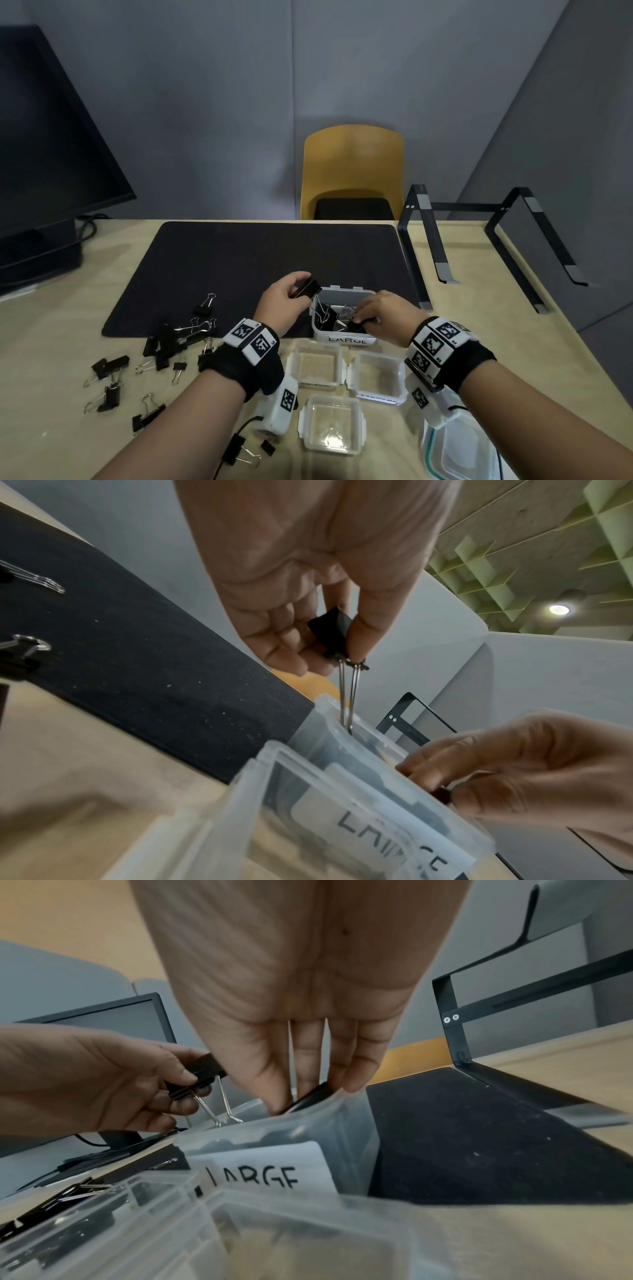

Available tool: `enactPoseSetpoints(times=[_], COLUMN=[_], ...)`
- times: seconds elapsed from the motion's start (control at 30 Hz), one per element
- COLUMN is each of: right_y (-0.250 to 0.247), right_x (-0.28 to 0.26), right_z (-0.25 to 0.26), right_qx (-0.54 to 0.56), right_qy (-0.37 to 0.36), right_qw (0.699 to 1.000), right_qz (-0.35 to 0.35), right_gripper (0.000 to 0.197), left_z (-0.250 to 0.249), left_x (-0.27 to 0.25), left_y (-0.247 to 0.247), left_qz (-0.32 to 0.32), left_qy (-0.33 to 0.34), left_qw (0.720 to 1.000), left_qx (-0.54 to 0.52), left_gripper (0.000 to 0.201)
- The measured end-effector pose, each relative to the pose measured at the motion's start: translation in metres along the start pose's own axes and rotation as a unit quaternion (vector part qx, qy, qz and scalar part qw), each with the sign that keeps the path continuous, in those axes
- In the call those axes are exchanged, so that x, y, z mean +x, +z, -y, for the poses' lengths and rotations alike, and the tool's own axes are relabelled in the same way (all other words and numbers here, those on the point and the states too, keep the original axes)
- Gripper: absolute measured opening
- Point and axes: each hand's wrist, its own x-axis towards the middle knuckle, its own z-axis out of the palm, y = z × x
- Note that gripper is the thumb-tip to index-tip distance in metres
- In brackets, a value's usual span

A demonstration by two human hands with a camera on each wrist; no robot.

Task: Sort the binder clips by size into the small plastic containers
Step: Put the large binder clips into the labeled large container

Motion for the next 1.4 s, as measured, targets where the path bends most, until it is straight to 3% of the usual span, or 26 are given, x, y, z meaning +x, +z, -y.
enactPoseSetpoints(times=[0.2,0.43,0.57,0.77,1.03,1.2,1.4], right_y=[-0.002,0.001,-0.003,-0.003,0.002,0.003,0.004], right_x=[-0.002,0.001,-0.001,-0.002,-0.001,-0.001,0.000], right_z=[0.002,-0.001,-0.002,-0.010,-0.011,-0.011,-0.012], right_qx=[-0.004,-0.007,0.008,0.008,0.052,0.049,0.044], right_qy=[0.031,0.028,0.051,0.103,0.125,0.128,0.128], right_qw=[0.999,0.999,0.997,0.993,0.989,0.989,0.990], right_qz=[-0.022,-0.016,-0.061,-0.059,-0.056,-0.054,-0.051], right_gripper=[0.025,0.025,0.024,0.031,0.037,0.038,0.038], left_z=[0.000,-0.001,-0.001,-0.006,-0.010,-0.011,-0.001], left_x=[0.000,0.006,0.011,0.010,0.004,0.007,0.011], left_y=[0.003,0.004,0.001,0.005,0.022,0.029,0.027], left_qz=[-0.006,-0.025,-0.027,-0.002,0.019,0.048,0.059], left_qy=[-0.006,-0.024,-0.032,-0.046,0.002,0.074,0.102], left_qw=[1.000,0.999,0.996,0.999,0.997,0.974,0.963], left_qx=[0.006,0.037,0.073,0.009,0.072,0.207,0.244], left_gripper=[0.028,0.024,0.004,0.009,0.015,0.019,0.022])
